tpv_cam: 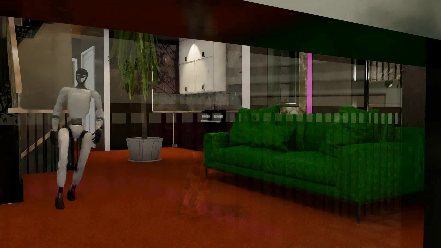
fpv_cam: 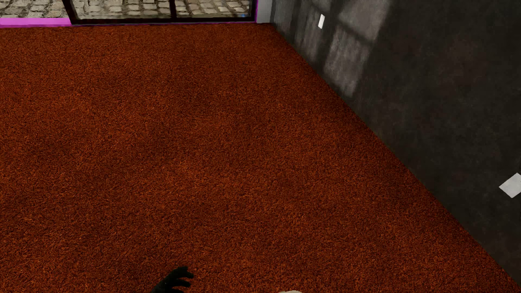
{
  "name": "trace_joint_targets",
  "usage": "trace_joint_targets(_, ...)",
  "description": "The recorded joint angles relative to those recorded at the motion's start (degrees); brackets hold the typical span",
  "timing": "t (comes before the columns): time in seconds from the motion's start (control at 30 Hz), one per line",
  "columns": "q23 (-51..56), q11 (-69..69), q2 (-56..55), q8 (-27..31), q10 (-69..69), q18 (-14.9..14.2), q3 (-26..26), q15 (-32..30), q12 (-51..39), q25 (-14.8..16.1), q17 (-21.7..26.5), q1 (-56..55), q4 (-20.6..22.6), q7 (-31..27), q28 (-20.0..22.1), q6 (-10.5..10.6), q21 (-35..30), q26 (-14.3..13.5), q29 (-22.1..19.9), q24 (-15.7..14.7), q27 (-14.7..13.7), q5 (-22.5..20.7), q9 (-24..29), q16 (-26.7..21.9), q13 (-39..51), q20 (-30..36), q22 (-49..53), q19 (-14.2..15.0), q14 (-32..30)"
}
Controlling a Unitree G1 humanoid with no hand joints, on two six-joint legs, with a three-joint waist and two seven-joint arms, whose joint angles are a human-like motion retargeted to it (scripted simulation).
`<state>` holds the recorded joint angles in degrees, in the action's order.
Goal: Move towards the sofa
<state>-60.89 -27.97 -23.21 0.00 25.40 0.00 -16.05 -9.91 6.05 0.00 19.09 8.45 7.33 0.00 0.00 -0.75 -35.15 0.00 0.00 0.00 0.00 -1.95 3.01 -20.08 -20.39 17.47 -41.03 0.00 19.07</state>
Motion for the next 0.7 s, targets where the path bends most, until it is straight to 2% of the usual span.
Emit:
trace_joint_targets(0.03,0.9,4.2,0.5,0.0,-0.3,0.0,-0.1,1.0,-0.9,0.0,0.2,2.4,-0.9,0.0,0.0,-0.4,-1.3,0.0,0.0,0.0,0.0,0.1,0.3,-0.1,-1.0,-0.8,1.8,0.0,1.0)
trace_joint_targets(0.07,1.7,9.5,0.5,0.0,-1.1,0.0,0.4,16.9,-1.2,0.0,0.4,5.4,-1.8,0.0,0.0,-0.9,-2.3,0.0,0.0,0.0,0.0,-0.3,0.6,-0.2,-1.6,-1.4,3.6,0.0,1.9)
trace_joint_targets(0.1,2.0,10.6,-0.2,0.0,-1.9,0.0,1.2,20.7,-0.8,0.0,0.5,8.3,-2.6,0.0,0.0,-1.2,-2.7,0.0,0.0,0.0,0.0,-0.9,0.6,0.0,-1.7,-1.9,5.1,0.0,2.4)
trace_joint_targets(0.13,1.7,4.8,-1.6,0.0,-2.5,0.0,1.8,7.9,0.5,0.0,0.6,10.5,-3.2,0.0,0.0,-1.2,-2.4,0.0,0.0,0.0,0.0,-1.6,0.0,0.4,-1.2,-2.6,6.1,0.0,2.2)
trace_joint_targets(0.17,1.0,2.7,-3.1,0.0,-2.5,0.0,2.0,0.3,2.5,0.0,0.8,11.9,-3.9,0.0,0.0,-0.7,-1.5,0.0,0.0,0.0,0.0,-2.5,-1.2,1.2,-0.4,-3.1,6.3,0.0,1.3)
trace_joint_targets(0.2,-0.4,0.6,-4.3,0.0,-1.7,0.0,1.7,-4.2,4.7,0.0,1.2,12.4,-5.0,0.0,0.0,0.8,-0.3,0.0,0.0,0.0,0.0,-3.5,-2.6,2.5,0.9,-2.9,4.8,0.0,-0.8)
trace_joint_targets(0.23,-2.3,-1.9,-4.5,0.0,0.4,0.0,1.2,-6.1,6.7,0.0,1.9,12.5,-6.4,0.0,0.0,3.2,0.9,0.0,0.0,0.0,0.0,-4.5,-3.4,4.4,2.6,-1.4,1.2,0.0,-4.4)
trace_joint_targets(0.3,-5.1,-5.2,-0.5,0.0,9.8,0.0,0.3,-2.6,8.5,0.0,3.4,9.4,-8.8,0.0,0.0,7.9,3.2,0.0,0.0,0.0,0.0,-5.4,-2.9,7.2,7.0,8.2,-10.2,0.0,-16.3)
trace_joint_targets(0.33,-4.6,-5.4,2.2,0.0,17.3,0.0,0.4,-0.1,8.5,0.0,3.8,4.6,-9.7,0.0,0.0,9.1,5.5,0.0,0.0,0.0,0.0,-5.8,-2.1,7.2,9.4,16.0,-13.9,0.0,-24.1)
trace_joint_targets(0.37,-3.3,-4.6,4.7,0.0,26.4,0.0,1.6,2.6,8.0,0.0,4.3,-1.9,-10.9,0.0,0.0,9.9,5.4,0.0,0.0,0.0,0.0,-7.4,-0.7,6.8,12.0,20.9,-16.1,0.0,-31.1)
trace_joint_targets(0.4,-0.9,-4.4,6.8,0.0,36.0,0.0,3.6,5.6,8.5,0.0,4.8,-8.7,-11.2,0.0,0.0,9.9,5.4,0.0,0.0,0.0,0.0,-8.3,0.2,5.9,14.0,23.3,-16.4,0.0,-33.4)
trace_joint_targets(0.43,1.9,-4.5,9.3,0.0,45.1,0.0,6.0,8.8,9.5,0.0,5.5,-14.7,-10.8,0.0,0.0,9.5,5.5,0.0,0.0,0.0,0.0,-8.5,1.1,5.2,15.5,22.6,-16.6,0.0,-29.0)
trace_joint_targets(0.47,4.6,-4.0,12.6,0.0,51.4,0.0,8.6,11.8,10.8,0.0,6.2,-20.0,-10.0,0.0,0.0,9.0,6.2,0.0,0.0,0.0,0.0,-8.4,2.1,4.6,17.0,19.7,-16.7,0.0,-22.0)
trace_joint_targets(0.5,7.7,-3.7,16.4,0.0,53.9,0.0,11.0,14.5,12.7,0.0,6.7,-24.2,-8.9,0.0,0.0,8.2,8.6,0.0,0.0,0.0,0.0,-7.3,2.9,3.8,17.9,17.9,-15.9,0.0,-16.4)
trace_joint_targets(0.53,10.2,-2.8,19.9,0.0,52.5,0.0,13.7,17.0,14.0,0.0,7.3,-28.2,-8.4,0.0,0.0,7.9,10.6,0.0,0.0,0.0,0.0,-6.8,3.5,3.3,19.1,14.4,-15.2,0.0,-13.9)
trace_joint_targets(0.57,12.6,-2.0,22.7,0.0,47.1,0.0,16.6,19.3,15.1,0.0,7.7,-31.8,-8.4,0.0,0.0,7.5,13.2,0.0,0.0,0.0,0.0,-6.1,3.6,3.0,20.2,11.1,-14.0,0.0,-14.3)
trace_joint_targets(0.67,18.9,0.3,30.1,0.0,16.0,0.0,24.2,26.1,17.1,0.0,7.6,-36.1,-9.2,0.0,0.0,5.6,21.6,0.0,0.0,0.0,0.0,-3.5,2.5,2.2,23.4,5.6,-10.9,0.0,-21.1)
trace_joint_targets(0.7,20.8,1.0,32.7,0.0,6.2,0.0,26.1,28.6,17.4,0.0,7.4,-35.2,-10.0,0.0,0.0,5.3,22.8,0.0,0.0,0.0,0.0,-3.1,2.3,2.2,24.5,5.0,-11.1,0.0,-20.0)
